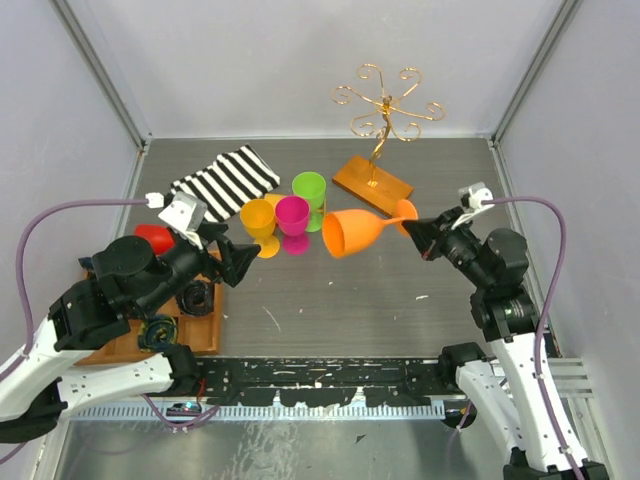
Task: Place the wine glass upside down on the wine glass rack
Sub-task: Adjust the wine glass.
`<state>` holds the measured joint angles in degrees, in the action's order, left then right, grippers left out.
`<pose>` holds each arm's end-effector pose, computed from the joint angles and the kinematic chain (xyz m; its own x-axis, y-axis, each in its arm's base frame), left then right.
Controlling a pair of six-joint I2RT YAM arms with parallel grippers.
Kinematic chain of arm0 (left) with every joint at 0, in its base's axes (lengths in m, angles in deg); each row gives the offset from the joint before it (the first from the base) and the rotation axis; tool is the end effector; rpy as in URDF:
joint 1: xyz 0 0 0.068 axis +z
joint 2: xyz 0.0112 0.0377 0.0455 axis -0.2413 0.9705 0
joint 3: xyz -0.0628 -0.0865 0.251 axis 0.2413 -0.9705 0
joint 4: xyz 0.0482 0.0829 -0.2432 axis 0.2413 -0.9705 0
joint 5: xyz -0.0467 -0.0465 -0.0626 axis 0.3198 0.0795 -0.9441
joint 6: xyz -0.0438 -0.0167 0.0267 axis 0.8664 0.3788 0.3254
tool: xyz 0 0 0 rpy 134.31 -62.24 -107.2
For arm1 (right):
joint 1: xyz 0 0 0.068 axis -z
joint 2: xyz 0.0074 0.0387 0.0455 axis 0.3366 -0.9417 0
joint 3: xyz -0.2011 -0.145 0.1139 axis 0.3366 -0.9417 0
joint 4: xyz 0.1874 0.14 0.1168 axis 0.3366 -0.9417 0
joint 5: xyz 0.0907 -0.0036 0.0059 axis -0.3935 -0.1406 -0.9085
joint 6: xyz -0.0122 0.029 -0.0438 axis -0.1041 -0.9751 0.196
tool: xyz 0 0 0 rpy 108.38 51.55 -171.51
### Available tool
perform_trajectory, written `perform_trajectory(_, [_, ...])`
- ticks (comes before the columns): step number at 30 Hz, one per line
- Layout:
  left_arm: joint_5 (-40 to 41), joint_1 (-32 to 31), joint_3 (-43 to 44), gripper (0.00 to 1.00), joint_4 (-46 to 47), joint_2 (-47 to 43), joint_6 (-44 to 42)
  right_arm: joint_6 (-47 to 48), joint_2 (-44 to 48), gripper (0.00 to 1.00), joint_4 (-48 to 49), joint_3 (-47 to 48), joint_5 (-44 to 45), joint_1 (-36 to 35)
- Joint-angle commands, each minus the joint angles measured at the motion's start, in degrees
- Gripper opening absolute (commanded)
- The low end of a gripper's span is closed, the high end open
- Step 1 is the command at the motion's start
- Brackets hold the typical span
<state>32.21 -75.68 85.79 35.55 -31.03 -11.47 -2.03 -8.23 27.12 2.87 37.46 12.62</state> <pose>0.0659 -0.0928 0.4401 -0.2014 -0.0406 -0.9787 0.5971 0.7869 -0.1555 0.1375 0.0318 0.3503 -0.2011 0.2419 -0.9492 -0.4861 0.8167 0.3111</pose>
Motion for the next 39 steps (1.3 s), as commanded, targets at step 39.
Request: perform_trajectory(39, [-38.6, -0.3, -14.3, 0.83, 24.6, 3.6, -45.2, 79.5, 1.3, 0.0, -22.6, 11.9, -13.3, -34.5])
